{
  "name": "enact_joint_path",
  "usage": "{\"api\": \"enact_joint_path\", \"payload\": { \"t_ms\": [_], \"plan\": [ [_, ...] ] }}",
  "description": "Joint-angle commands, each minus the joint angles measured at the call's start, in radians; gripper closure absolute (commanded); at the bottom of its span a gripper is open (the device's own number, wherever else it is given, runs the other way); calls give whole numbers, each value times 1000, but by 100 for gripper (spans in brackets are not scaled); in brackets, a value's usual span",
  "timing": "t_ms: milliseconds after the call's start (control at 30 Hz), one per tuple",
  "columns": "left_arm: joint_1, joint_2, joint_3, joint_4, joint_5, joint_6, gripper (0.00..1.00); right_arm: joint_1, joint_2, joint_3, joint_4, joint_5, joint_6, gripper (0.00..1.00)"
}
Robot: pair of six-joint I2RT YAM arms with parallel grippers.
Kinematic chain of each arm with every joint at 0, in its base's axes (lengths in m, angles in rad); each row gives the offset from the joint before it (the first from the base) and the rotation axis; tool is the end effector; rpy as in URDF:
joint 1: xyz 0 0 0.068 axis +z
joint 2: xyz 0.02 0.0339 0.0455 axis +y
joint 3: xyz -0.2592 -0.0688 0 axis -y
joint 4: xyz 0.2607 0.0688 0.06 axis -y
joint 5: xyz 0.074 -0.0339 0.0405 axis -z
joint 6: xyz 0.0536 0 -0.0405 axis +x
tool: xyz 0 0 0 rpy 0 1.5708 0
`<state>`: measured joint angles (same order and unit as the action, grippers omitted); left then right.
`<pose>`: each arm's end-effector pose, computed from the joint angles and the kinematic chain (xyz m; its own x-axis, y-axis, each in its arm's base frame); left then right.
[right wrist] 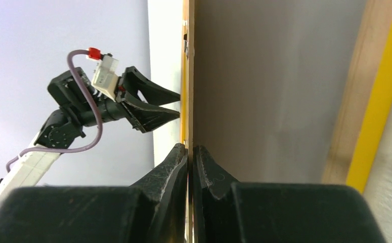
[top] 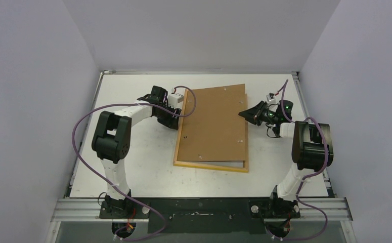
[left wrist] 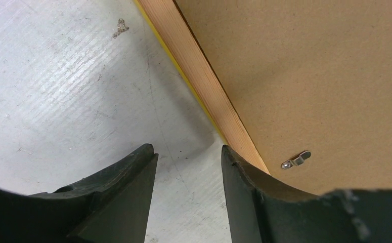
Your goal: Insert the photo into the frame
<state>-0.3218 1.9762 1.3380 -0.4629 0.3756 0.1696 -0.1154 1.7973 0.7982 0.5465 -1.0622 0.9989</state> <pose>0.3955 -0.1526 0.1341 -0.7575 0.4181 -0.5013 0.5880 0.7705 -0.2460 0.3627 0.0051 0.1355 -0.8441 0.5100 -0.1656 -0.0267 0.2684 0.9629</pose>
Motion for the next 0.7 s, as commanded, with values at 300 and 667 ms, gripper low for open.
{"api": "enact_joint_path", "payload": {
  "t_ms": [300,667],
  "plan": [
    [-3,-13,23,9,49,25,54,32,-35,16,-113,30,-125,95],
    [-3,-11,26,7,62,23,56,73,-49,153,-567,233,-424,85]
  ]
}}
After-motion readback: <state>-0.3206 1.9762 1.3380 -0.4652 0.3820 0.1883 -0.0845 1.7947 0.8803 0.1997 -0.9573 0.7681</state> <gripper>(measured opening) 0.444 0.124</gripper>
